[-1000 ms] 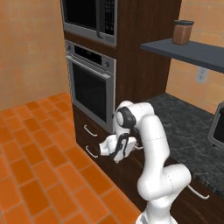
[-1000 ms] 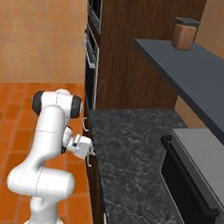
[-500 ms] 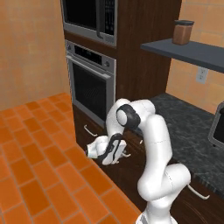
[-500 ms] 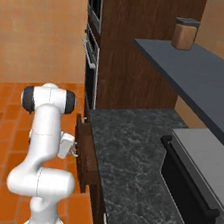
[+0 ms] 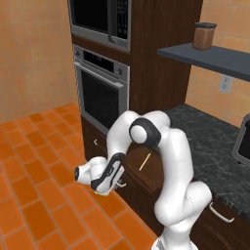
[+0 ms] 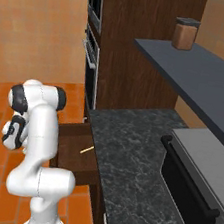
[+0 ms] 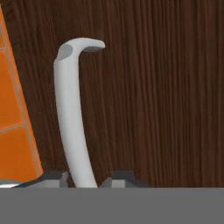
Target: Take a straw from the drawer in front and place it inside the glass cup on the dining counter.
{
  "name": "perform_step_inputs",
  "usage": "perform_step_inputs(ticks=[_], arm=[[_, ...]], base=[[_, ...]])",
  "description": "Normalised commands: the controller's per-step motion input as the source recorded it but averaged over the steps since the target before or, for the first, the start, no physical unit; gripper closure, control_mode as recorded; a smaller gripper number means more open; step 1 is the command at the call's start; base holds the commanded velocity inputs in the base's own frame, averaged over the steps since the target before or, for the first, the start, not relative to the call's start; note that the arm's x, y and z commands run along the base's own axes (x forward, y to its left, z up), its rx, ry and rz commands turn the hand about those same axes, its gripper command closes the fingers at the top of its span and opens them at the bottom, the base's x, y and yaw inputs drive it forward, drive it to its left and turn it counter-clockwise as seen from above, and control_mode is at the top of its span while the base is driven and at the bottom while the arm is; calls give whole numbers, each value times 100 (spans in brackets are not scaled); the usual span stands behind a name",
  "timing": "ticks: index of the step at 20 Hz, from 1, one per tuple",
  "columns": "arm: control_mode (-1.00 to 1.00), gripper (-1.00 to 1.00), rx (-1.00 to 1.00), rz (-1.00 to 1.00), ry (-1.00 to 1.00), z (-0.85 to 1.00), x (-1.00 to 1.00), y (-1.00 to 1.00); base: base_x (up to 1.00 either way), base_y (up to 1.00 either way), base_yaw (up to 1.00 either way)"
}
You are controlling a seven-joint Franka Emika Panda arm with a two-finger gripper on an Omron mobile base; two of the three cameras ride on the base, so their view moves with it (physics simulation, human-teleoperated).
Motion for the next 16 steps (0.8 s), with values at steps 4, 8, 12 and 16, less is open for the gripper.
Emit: perform_step_inputs(ticks=[4,8,12,16], arm=[[-100,-100,17,8,19,25,-74,92],[-100,-100,26,5,14,61,-54,48],[-100,-100,41,1,5,100,-26,-1],[-100,-100,38,0,0,100,-2,-44]], base=[[0,0,0],[0,0,0],[0,0,0],[0,0,0]])
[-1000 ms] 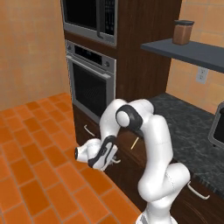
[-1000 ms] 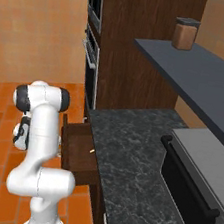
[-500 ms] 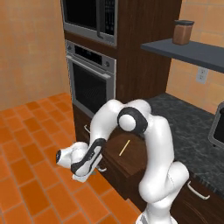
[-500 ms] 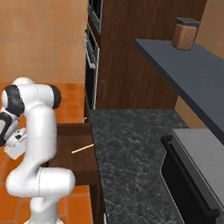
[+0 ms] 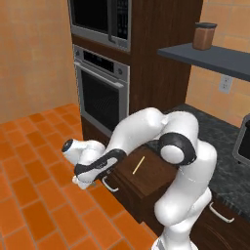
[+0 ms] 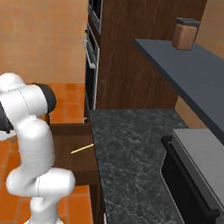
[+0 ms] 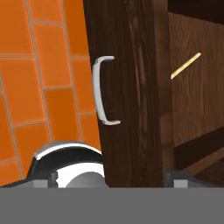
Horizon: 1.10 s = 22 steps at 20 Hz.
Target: Take a straw from the drawer in front and place it inside the glass cup on the dining counter.
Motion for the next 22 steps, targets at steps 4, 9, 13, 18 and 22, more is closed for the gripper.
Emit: perform_step_inputs(ticks=[4,9,13,18,22], arm=[[-100,-100,36,0,2,98,21,-83],[-100,-100,26,0,4,47,71,-64],[-100,-100,3,0,0,-19,69,-34],[-100,-100,0,0,0,-43,55,-24],[-100,-100,3,0,0,-34,29,-33]], base=[[0,0,0],[0,0,0],[0,0,0],[0,0,0],[0,0,0]])
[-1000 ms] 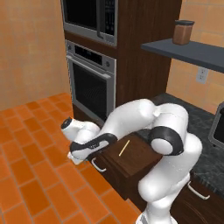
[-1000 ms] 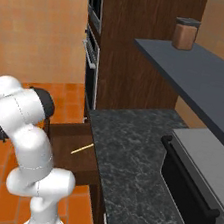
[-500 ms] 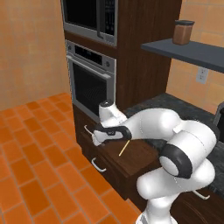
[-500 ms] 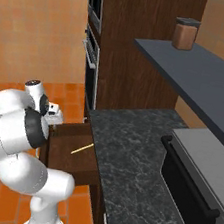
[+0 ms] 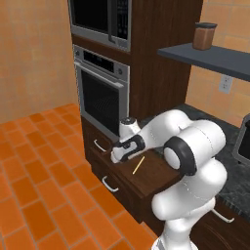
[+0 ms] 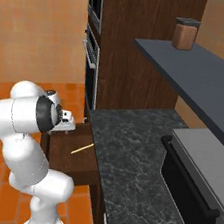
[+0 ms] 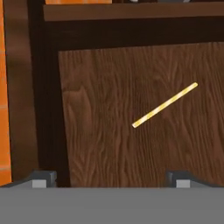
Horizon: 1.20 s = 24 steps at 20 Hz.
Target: Take a straw from the drawer in front and place it inside the glass cup on the dining counter.
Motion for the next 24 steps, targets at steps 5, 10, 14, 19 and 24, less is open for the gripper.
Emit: perform_step_inputs(ticks=[5,10,14,19,24], arm=[[-100,-100,7,0,3,-59,22,-28],[-100,-100,9,0,3,-44,3,-6],[-100,-100,7,0,3,-28,0,7],[-100,-100,4,2,0,-9,-19,39],[-100,-100,0,2,3,-14,-26,73]], base=[[0,0,0],[0,0,0],[0,0,0],[0,0,0],[0,0,0]])
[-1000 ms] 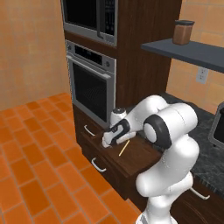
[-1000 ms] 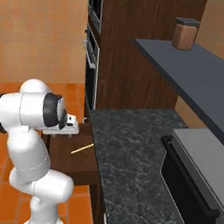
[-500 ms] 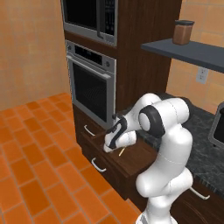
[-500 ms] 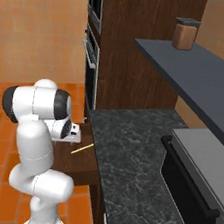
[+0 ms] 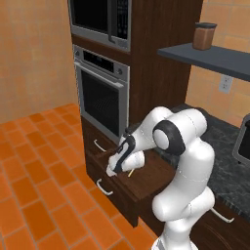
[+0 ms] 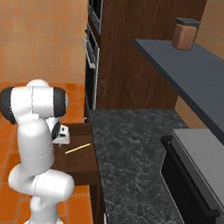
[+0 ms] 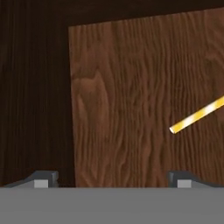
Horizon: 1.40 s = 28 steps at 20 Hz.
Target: Take a straw from the drawer in front and place it inside the glass cup on the dining counter.
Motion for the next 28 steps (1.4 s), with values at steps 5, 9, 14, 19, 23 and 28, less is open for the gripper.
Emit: perform_step_inputs(ticks=[5,9,14,19,23,28], arm=[[-100,-100,0,4,5,-9,-50,94],[-100,-100,2,2,-2,10,-50,71],[-100,-100,0,-13,-4,39,6,-39],[-100,-100,0,-21,0,13,44,-76],[-100,-100,0,-14,0,-1,53,-45],[-100,-100,0,-9,0,-23,45,-3]], base=[[0,0,0],[0,0,0],[0,0,0],[0,0,0],[0,0,0],[0,0,0]])
